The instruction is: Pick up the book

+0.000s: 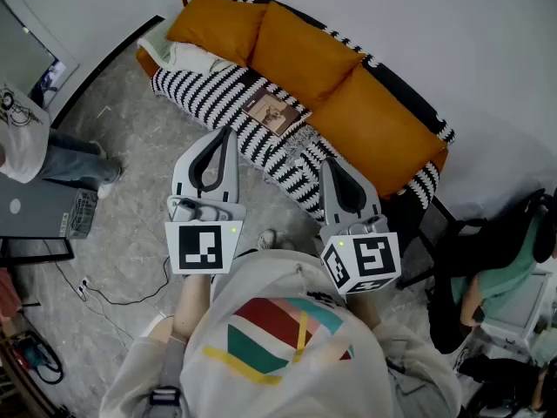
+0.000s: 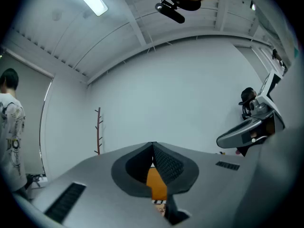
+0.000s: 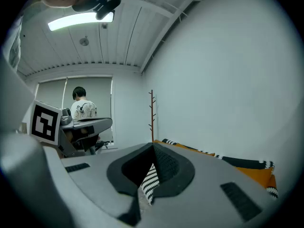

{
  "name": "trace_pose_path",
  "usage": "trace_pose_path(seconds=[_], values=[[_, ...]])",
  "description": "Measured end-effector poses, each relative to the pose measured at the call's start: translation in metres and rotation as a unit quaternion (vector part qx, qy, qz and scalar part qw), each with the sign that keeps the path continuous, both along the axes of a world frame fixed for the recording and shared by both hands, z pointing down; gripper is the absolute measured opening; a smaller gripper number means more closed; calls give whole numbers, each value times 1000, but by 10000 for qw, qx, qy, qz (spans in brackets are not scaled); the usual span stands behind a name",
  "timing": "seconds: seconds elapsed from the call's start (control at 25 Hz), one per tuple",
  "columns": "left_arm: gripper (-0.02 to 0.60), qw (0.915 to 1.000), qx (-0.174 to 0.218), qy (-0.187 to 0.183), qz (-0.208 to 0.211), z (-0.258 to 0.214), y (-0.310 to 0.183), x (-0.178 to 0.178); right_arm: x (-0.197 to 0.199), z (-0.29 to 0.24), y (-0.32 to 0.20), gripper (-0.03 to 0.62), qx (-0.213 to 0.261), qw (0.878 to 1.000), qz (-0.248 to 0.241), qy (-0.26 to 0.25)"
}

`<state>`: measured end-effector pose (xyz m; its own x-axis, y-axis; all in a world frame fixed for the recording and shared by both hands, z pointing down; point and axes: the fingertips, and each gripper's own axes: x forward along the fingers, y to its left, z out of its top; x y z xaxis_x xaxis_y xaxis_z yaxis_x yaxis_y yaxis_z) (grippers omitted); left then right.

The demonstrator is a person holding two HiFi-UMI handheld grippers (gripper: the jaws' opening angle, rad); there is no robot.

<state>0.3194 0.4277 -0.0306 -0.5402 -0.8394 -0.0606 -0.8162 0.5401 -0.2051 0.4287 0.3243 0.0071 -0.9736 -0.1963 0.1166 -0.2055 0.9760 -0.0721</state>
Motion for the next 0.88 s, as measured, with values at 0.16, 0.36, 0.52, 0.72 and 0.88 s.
trace_pose_path(seconds=[0.16,0.36,0.52,0.72,0.88], values=[[8,10000,-8,-89,-21,-1,-4,-1,0,4,-4,14,-20,10000,-19,18],[8,9998,-98,-170,-54,-1,-7,1,1,1,-6,14,-181,9996,-133,-174],[8,9997,-144,-159,-67,2,-12,4,4,1,-8,15,-188,9993,-211,-230],[8,9996,-206,-109,-180,8,-17,10,15,9,-18,15,-215,9991,-314,-165],[8,9988,-323,-57,-352,20,-16,6,17,18,-29,15,-309,9985,-437,-74]])
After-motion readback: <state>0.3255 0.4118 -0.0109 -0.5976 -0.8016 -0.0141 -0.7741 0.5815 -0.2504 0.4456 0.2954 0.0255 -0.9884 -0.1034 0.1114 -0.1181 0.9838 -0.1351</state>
